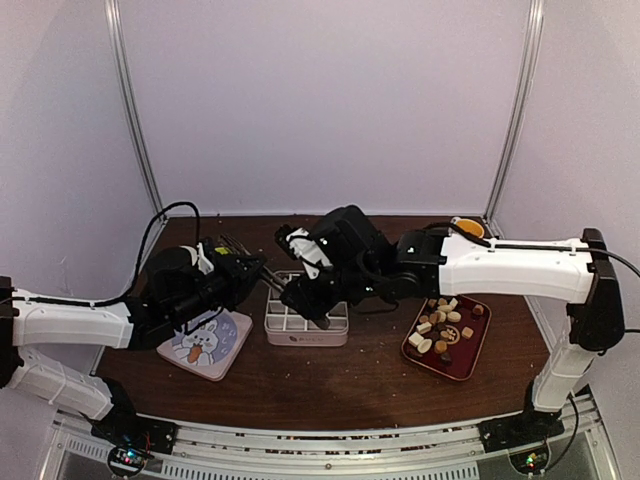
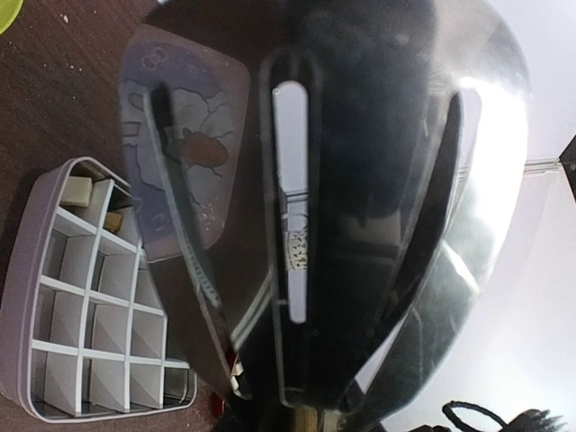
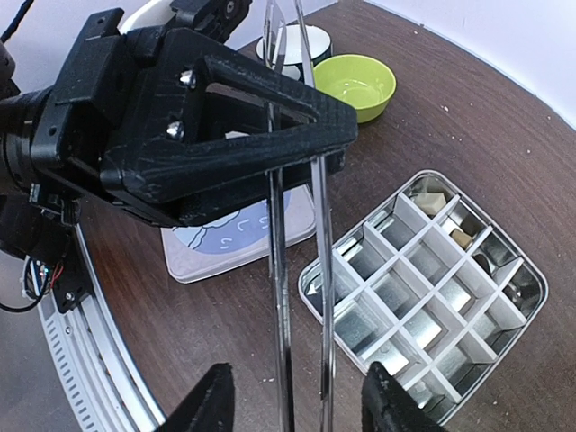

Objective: Pack the chocolate
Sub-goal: Adjust the clamp.

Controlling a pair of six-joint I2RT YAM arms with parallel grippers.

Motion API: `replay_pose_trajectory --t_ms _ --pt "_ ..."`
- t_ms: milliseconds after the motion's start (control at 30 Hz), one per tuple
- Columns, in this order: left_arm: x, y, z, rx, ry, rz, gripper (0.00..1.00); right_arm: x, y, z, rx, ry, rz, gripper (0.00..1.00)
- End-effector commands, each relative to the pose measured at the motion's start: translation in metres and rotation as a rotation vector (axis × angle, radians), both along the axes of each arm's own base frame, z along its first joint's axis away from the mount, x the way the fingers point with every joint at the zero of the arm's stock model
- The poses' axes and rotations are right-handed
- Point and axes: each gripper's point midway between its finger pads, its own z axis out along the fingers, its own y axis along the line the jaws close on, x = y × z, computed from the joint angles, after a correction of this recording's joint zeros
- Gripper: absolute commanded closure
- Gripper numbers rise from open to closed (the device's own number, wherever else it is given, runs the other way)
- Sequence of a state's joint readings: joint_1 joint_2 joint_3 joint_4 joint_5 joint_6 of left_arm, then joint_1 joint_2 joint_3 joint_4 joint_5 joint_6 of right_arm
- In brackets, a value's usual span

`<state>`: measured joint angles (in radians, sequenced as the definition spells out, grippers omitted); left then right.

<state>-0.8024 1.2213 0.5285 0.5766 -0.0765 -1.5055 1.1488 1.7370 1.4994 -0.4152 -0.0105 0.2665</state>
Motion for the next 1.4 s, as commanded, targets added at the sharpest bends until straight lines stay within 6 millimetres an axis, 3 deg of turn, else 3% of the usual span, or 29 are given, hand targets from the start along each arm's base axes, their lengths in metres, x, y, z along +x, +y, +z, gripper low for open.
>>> replay_pose_trajectory --t_ms 0,167,567,700,900,1233,1367 --pt "0.001 0.004 0.015 -0.033 -0.04 0.023 0.86 -0.001 0.005 0.012 0.01 -0.051 -0.014 0.49" --pt "0.0 0.005 0.018 -0.039 -0.043 0.023 0.86 0.004 0.006 0.004 -0.016 -0.062 -0.04 0.47" --pt "-0.002 0.004 0.022 -0.051 -0.045 0.014 0.86 0.019 0.01 -0.006 -0.079 -0.1 -0.082 0.61" --pt "-0.002 0.005 0.022 -0.053 -0.044 0.015 0.86 0.018 0.012 -0.009 -0.083 -0.095 -0.075 0.66" --pt "-0.003 0.005 0.022 -0.058 -0.044 0.014 0.86 0.016 0.01 -0.014 -0.1 -0.092 -0.068 0.62" --pt "-0.003 0.004 0.023 -0.065 -0.044 0.011 0.86 0.012 0.011 -0.017 -0.118 -0.101 -0.058 0.65" --pt "-0.003 0.002 0.023 -0.067 -0.041 0.003 0.86 0.012 0.014 -0.015 -0.113 -0.102 -0.056 0.72"
